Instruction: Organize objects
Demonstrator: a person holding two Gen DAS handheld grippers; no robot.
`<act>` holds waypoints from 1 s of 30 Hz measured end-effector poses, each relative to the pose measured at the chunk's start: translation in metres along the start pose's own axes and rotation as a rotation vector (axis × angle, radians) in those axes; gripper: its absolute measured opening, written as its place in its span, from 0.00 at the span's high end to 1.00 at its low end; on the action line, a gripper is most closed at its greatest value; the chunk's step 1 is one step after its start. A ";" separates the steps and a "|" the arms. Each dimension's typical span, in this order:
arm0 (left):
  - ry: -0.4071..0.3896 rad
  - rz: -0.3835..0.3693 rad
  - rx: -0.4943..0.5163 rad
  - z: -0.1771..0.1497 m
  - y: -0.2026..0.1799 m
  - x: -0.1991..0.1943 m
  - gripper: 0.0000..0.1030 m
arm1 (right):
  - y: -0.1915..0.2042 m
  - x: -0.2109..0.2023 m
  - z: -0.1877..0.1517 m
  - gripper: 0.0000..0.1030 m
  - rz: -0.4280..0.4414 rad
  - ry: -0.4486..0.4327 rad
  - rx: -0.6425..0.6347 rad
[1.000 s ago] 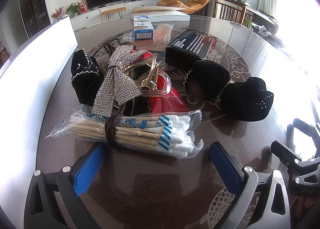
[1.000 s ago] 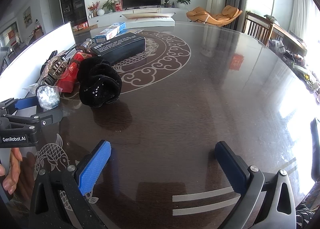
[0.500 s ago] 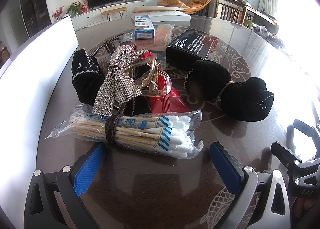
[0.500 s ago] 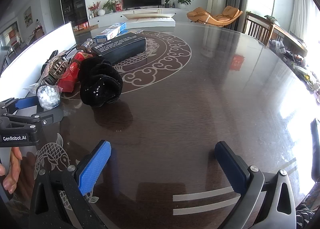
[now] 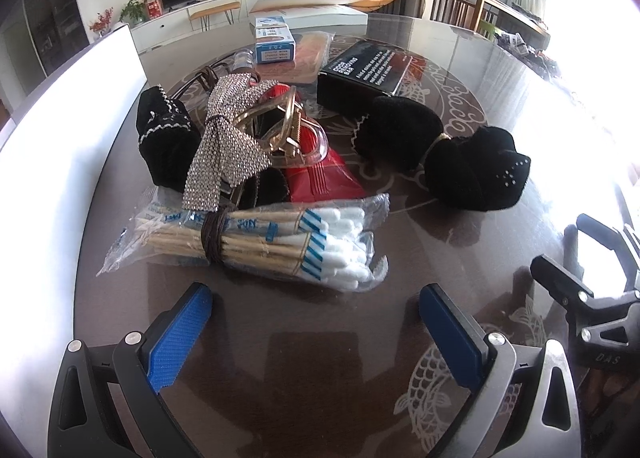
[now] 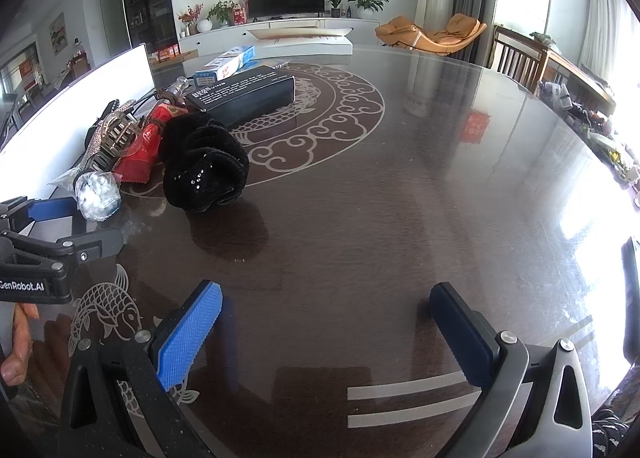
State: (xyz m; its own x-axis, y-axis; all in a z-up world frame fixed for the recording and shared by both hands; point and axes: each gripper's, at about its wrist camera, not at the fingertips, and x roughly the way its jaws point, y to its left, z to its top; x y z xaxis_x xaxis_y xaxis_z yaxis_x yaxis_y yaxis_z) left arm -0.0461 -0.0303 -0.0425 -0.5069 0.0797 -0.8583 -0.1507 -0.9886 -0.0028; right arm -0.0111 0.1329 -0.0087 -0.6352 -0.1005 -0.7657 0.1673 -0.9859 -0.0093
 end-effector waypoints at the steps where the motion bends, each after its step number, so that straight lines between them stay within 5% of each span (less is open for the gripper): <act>1: 0.009 -0.003 0.006 -0.004 0.000 -0.002 0.00 | 0.000 0.000 0.000 0.00 0.000 0.000 0.000; 11: -0.005 -0.104 -0.021 -0.032 0.015 -0.033 0.00 | 0.002 0.000 -0.001 0.00 0.019 -0.001 -0.020; 30: -0.031 -0.133 -0.165 -0.011 0.045 -0.043 0.00 | 0.003 0.001 -0.001 0.00 0.023 -0.003 -0.023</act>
State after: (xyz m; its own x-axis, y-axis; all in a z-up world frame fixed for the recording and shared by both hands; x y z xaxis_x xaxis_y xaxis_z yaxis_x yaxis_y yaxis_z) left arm -0.0218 -0.0793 -0.0115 -0.5183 0.2120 -0.8285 -0.0783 -0.9765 -0.2008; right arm -0.0101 0.1300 -0.0102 -0.6337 -0.1235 -0.7637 0.1989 -0.9800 -0.0066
